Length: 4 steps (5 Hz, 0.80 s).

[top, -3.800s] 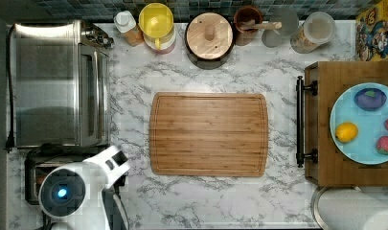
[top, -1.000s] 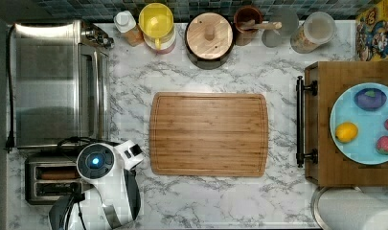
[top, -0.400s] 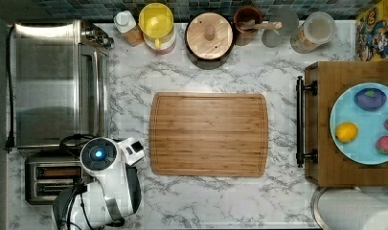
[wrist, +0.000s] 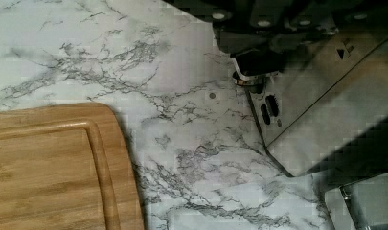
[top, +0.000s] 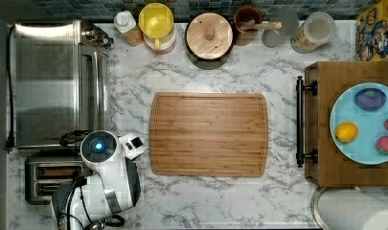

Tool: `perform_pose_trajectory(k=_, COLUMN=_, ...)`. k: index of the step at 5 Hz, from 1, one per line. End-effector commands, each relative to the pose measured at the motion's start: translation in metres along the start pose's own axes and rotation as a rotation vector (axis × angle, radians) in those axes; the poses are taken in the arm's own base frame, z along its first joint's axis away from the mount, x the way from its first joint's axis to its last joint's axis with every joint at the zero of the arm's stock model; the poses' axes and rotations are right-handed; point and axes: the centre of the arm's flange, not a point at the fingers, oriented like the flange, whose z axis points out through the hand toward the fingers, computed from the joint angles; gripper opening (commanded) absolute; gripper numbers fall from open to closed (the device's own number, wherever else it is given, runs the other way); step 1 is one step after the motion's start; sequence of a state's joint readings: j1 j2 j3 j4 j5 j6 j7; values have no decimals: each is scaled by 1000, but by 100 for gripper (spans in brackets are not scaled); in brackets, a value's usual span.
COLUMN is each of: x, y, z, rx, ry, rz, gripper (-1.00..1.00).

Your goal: Turn on the toaster.

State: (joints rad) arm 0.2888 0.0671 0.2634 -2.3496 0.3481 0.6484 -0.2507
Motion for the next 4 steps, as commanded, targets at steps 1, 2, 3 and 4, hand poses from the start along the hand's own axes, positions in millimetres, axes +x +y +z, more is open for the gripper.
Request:
perform_pose_trajectory(k=1, x=-51, y=-13, z=143, rx=-112, ry=-144, rz=-106, gripper=-100)
perform_pose_trajectory(k=2, x=-56, y=-12, z=167, rx=-186, ry=-191, rz=-133, gripper=-100)
perform_pose_trajectory(k=3, x=-56, y=-12, z=167, rx=-186, ry=-191, rz=-133, gripper=-100)
perform_pose_trajectory(k=4, x=-56, y=-12, z=167, rx=-186, ry=-191, rz=-133, gripper=-100)
